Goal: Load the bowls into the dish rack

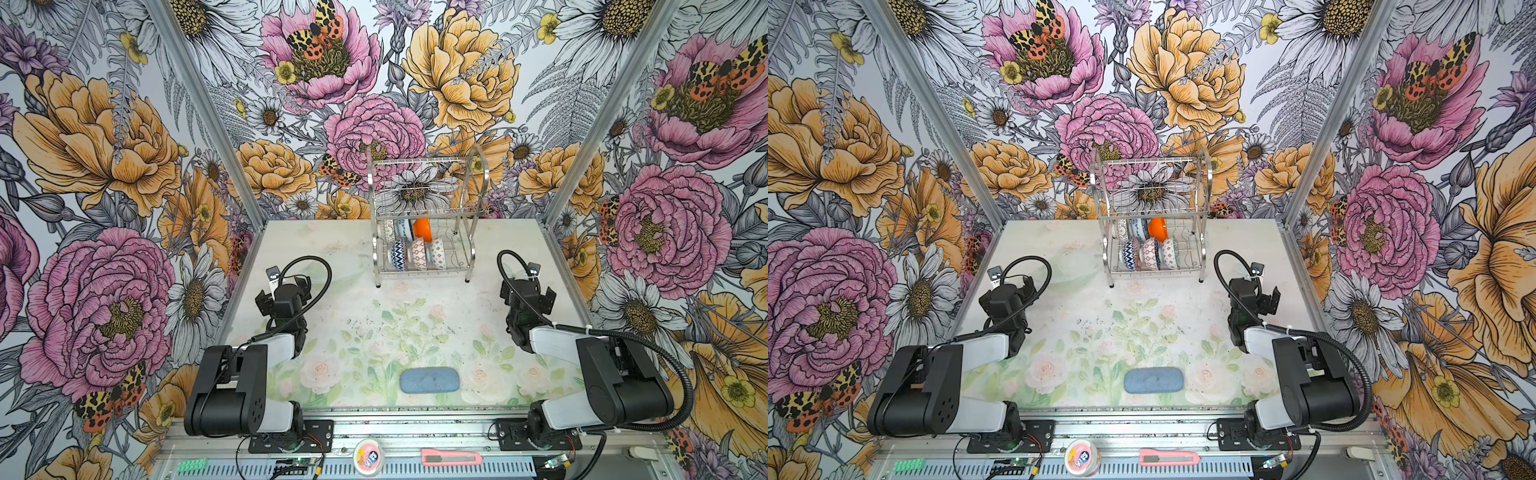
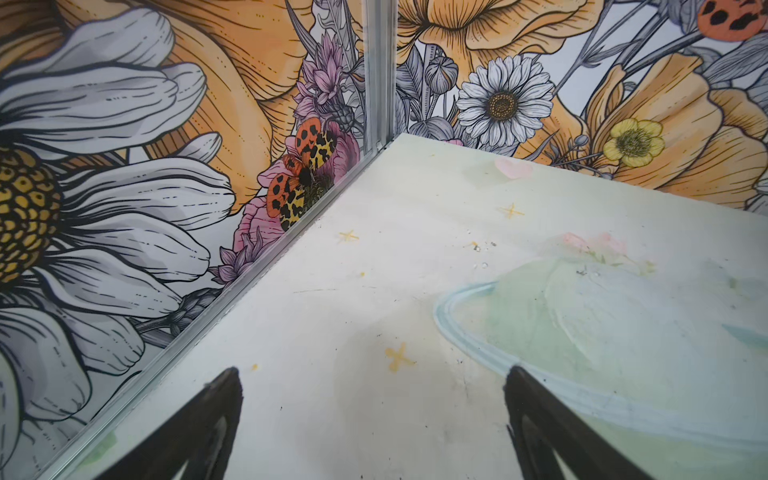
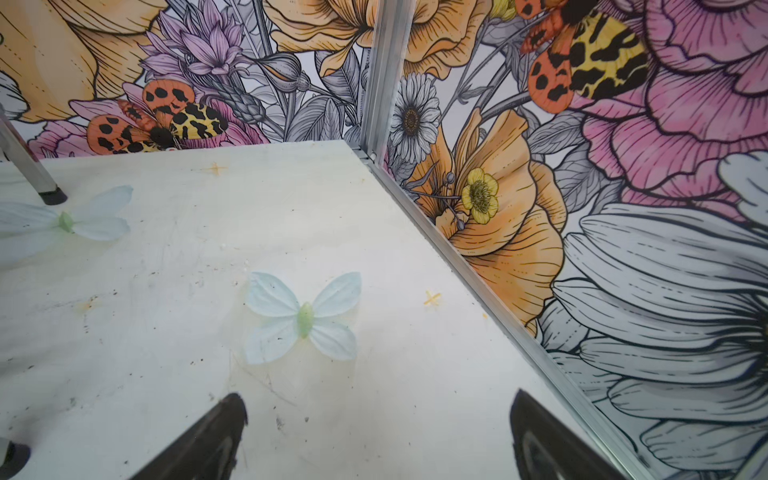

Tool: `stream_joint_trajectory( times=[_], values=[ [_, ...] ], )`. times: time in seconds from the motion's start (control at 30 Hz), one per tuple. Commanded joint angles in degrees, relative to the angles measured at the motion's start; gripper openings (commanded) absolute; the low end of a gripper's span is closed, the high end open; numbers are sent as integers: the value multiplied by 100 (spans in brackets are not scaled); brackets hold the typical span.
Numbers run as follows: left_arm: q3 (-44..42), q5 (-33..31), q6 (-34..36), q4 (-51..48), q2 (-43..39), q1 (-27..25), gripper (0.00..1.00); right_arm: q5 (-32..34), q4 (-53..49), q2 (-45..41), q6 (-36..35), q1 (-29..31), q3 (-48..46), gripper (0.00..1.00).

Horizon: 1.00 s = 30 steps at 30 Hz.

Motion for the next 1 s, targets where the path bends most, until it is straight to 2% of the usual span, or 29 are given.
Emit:
stream_joint_trajectory(
  times=[0.0,0.13,0.2,0.23,0.3,0.33,0.4,0.43,0.47,0.6,0.67,0.73,0.97],
  values=[
    [-37,611,30,949,144,-38,99,-474,1012,141,-377,-54,-117,100],
    [0,1364,413,1258,556,-111,99,-843,1307,55,-366,-137,-340,99],
    [-171,1363,430,1833,745,-96,99,-1314,1696,45,-398,-242,-575,99],
    [-129,1357,411,1601,685,-95,99,-1645,1940,93,-407,-308,-714,100],
    [-142,1365,405,1695,702,-95,99,-1639,2944,564,-447,-375,-919,99],
    [-147,1369,410,1701,721,-95,99,-1735,2211,243,-204,-461,-834,100],
    [-132,1365,401,1645,692,-96,99,-2044,2340,400,-85,-719,-755,99],
    [-153,1373,409,1734,726,-87,99,-1987,1910,235,18,-732,-668,99],
    [-145,1367,409,1666,696,-100,99,-1932,2197,387,-110,-690,-664,100],
    [-153,1292,487,1732,718,-183,99,-2067,1696,377,-244,-591,-449,100],
    [-145,1288,488,1703,713,-183,99,-2061,1969,391,-274,-593,-561,99],
    [-145,1288,484,1707,711,-188,99,-2065,1652,364,-251,-584,-419,99],
    [-145,1256,507,1720,719,-218,99,-2084,1682,375,-256,-589,-430,99]
  ],
)
